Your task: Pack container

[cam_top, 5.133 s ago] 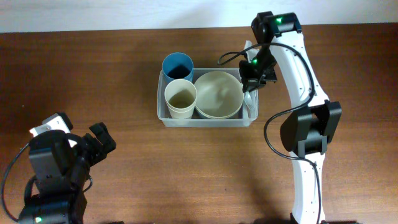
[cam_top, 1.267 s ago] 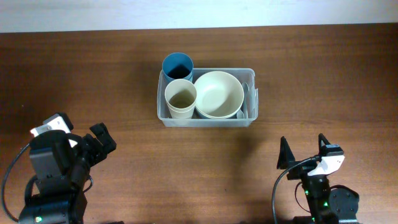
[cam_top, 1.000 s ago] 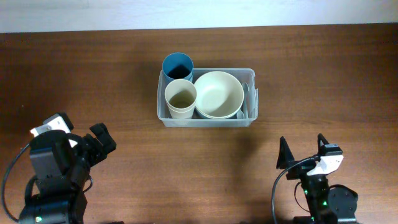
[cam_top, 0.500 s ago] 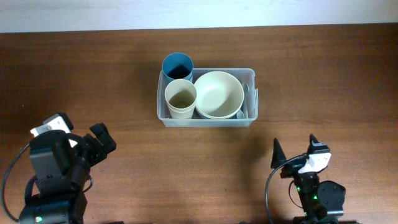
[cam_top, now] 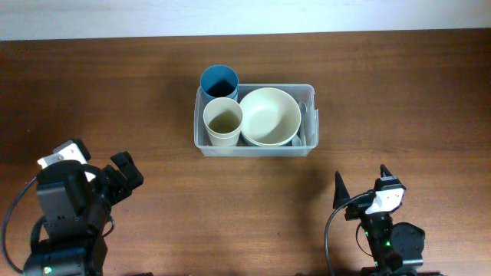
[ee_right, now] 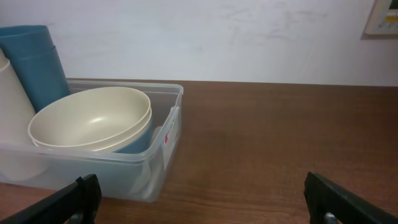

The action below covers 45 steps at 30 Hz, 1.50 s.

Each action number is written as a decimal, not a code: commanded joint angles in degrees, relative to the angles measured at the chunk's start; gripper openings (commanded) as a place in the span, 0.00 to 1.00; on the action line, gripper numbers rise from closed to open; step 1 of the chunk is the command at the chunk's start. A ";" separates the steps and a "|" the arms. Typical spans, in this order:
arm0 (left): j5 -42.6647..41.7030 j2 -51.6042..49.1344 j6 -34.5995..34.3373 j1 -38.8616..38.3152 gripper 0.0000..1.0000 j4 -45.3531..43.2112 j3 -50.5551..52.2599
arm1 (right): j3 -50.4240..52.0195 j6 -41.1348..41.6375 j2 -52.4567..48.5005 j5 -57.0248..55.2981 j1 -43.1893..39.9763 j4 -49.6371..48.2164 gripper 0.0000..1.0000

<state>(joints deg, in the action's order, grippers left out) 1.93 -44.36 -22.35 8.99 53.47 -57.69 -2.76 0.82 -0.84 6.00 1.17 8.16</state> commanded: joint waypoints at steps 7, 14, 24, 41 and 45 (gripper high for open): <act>-0.24 0.17 -0.57 0.17 1.00 0.15 0.13 | 0.63 -0.61 0.66 -0.70 0.22 -0.28 0.99; -0.24 0.17 -0.57 0.17 1.00 0.15 0.13 | 0.63 -0.61 0.63 -0.68 0.22 -0.28 0.99; -0.24 0.17 -0.57 0.17 1.00 0.15 0.13 | 0.63 -0.61 0.63 -0.68 0.22 -0.28 0.99; 0.44 0.17 -0.55 0.17 0.99 0.13 0.13 | 0.63 -0.59 0.63 -0.68 0.22 -0.26 0.99; -0.63 0.44 -0.52 0.13 1.00 0.11 0.81 | 0.63 -0.59 0.63 -0.70 0.22 -0.26 0.99</act>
<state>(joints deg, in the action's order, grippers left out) 1.93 -44.36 -22.35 8.99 53.49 -57.69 -2.76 0.49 -0.84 6.00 1.17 8.14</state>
